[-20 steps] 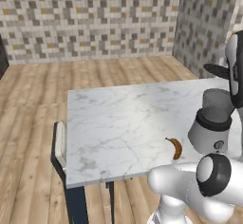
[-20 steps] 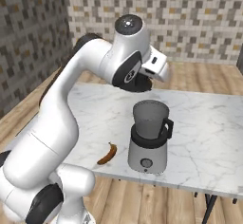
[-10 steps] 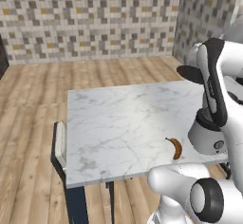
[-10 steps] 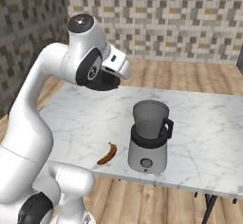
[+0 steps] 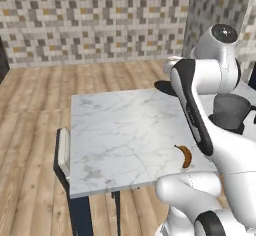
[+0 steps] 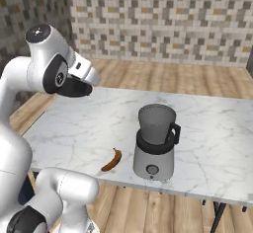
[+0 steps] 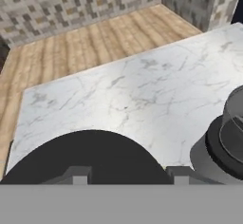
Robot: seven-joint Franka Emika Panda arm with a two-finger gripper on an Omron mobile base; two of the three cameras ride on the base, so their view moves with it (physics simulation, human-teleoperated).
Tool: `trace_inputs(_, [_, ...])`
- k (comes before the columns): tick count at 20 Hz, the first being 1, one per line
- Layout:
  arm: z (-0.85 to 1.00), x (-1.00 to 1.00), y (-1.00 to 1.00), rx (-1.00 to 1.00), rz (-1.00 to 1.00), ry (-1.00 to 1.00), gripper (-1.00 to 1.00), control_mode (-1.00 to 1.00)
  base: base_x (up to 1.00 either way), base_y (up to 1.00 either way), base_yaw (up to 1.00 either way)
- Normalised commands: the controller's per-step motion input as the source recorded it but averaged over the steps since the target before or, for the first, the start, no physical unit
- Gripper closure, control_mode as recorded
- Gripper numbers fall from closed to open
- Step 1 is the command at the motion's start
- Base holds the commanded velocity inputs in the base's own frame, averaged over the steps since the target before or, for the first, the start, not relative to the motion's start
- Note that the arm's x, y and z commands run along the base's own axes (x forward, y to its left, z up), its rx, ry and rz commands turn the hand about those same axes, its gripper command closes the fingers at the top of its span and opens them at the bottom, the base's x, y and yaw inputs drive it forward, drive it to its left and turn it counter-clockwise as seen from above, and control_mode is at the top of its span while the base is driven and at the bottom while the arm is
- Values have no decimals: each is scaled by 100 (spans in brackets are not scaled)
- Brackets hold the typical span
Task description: Open the blender lid, put the banana in the blender, close the lid, and start the blender.
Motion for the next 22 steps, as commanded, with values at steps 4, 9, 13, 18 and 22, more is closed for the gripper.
trace_inputs(4, [-24, 14, 69, -2, 4, 8, 100, -100, 0, 0, 0])
trace_inputs(9, [-25, 32, 46, 0, 2, 13, 100, -100, 0, 0, 0])
trace_inputs(13, [-32, 35, 23, 0, 3, 14, 100, -100, 0, 0, 0])
trace_inputs(18, [-38, 29, 21, 0, 4, 13, 100, -100, 0, 0, 0])
trace_inputs(22, [-39, 20, 22, 0, 4, 9, 100, -100, 0, 0, 0])
